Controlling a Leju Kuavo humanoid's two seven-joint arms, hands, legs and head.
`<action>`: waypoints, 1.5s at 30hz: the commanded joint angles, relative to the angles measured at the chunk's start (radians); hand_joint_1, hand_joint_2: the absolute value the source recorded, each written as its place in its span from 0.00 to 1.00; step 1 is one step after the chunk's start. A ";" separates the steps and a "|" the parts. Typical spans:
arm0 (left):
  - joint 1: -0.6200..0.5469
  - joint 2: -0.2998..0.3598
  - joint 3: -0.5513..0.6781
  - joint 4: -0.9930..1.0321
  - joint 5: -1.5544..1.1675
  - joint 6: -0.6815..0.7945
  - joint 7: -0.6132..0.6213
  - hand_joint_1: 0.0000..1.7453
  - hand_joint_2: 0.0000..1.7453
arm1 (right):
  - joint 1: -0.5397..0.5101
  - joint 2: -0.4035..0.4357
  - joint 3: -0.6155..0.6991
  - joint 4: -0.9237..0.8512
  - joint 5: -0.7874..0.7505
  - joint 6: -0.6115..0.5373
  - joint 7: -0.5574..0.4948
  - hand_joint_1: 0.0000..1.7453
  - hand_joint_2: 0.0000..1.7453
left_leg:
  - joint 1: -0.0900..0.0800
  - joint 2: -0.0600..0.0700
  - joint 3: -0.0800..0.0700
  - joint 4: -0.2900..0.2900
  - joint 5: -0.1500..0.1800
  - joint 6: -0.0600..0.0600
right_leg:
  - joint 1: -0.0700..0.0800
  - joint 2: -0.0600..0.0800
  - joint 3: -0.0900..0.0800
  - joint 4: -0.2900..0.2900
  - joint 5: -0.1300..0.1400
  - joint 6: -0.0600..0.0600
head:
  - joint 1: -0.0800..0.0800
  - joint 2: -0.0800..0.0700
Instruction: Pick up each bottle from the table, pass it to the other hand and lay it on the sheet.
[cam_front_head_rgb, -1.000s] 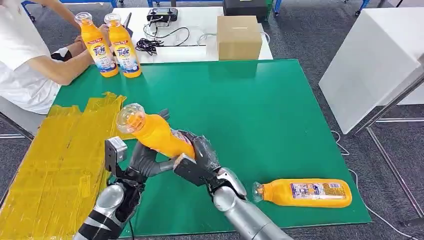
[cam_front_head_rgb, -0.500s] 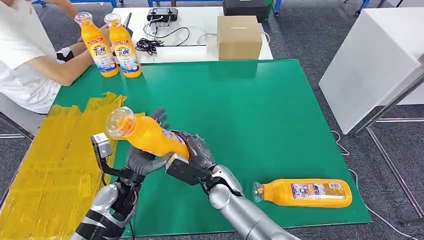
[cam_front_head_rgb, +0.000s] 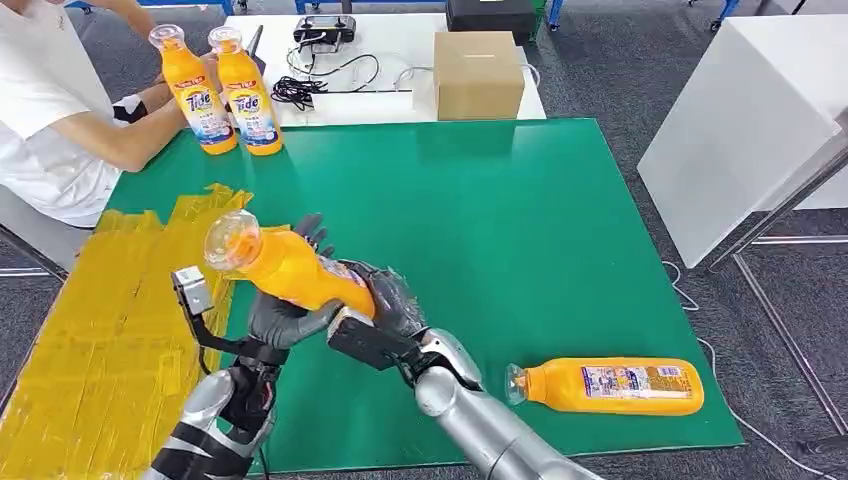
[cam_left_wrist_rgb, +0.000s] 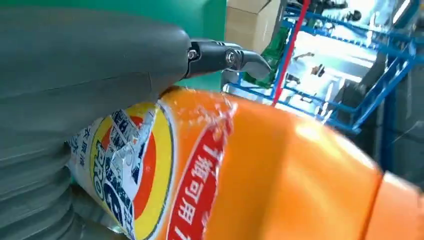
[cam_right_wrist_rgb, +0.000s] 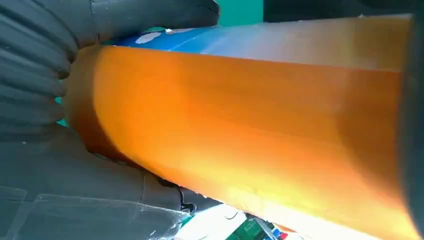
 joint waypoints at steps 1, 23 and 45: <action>-0.011 -0.069 0.047 -0.079 0.092 0.039 -0.014 1.00 1.00 | -0.009 -0.007 0.047 0.102 -0.007 0.003 -0.005 1.00 1.00 | 0.001 -0.002 0.005 0.000 -0.002 0.000 | 0.001 -0.002 0.007 -0.002 -0.002 0.001 | 0.000 0.000; 0.055 -0.119 0.125 -0.175 0.209 0.032 -0.030 1.00 1.00 | 0.079 -0.053 -0.007 -0.022 -0.003 -0.016 -0.008 1.00 1.00 | 0.001 -0.003 0.004 0.000 -0.001 0.000 | 0.001 -0.005 0.005 -0.003 -0.002 0.001 | 0.000 0.000; -0.120 0.120 0.212 0.036 -0.699 0.482 -0.151 1.00 1.00 | 0.362 -0.273 -0.187 -0.718 -0.003 -0.005 -0.030 0.00 0.00 | -0.001 -0.004 0.002 -0.001 0.000 0.000 | -0.001 -0.003 0.002 -0.001 -0.001 0.001 | 0.001 0.000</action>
